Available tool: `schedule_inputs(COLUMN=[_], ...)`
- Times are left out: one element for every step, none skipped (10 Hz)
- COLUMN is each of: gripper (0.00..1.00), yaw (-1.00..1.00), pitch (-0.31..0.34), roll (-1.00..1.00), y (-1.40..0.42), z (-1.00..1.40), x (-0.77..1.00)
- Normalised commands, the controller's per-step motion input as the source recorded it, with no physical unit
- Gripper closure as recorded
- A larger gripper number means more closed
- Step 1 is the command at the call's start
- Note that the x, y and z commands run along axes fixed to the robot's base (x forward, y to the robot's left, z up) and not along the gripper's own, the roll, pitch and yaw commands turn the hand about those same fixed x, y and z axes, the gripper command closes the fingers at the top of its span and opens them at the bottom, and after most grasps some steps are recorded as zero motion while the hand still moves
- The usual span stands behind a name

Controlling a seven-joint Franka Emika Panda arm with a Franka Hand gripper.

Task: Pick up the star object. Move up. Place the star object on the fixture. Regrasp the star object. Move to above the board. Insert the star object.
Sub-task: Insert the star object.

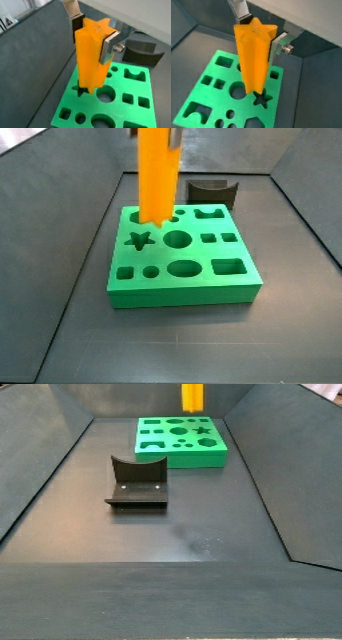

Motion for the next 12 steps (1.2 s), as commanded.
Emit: schedule_inputs(gripper=[1.00,1.00,1.00,1.00,1.00,1.00,1.00,1.00,1.00,1.00,1.00,1.00], yaw=[-0.07,-0.19,-0.05,0.00,-0.55,-0.51,0.00,-0.31,-0.44,0.00,-0.11,-0.01], pitch=[-0.003,-0.091,-0.116,-0.020,0.033,0.046,0.000,0.000,0.001,0.000,0.000,0.000], roll=[-0.05,-0.06,-0.02,0.00,-0.07,-0.06,0.00,0.00,0.00,0.00,0.02,0.00], y=[0.27,0.25,0.06,0.00,0.00,0.02,0.00,0.00,0.00,0.00,0.00,0.00], z=[-0.15,-0.47,-0.55,-0.13,-0.24,-0.12,-0.03,-0.22,-0.16,-0.01,-0.08,0.00], x=[-0.19,-0.48,-0.23,0.00,0.00,0.00,0.00,-0.04,0.00,-0.05,-0.21,0.00])
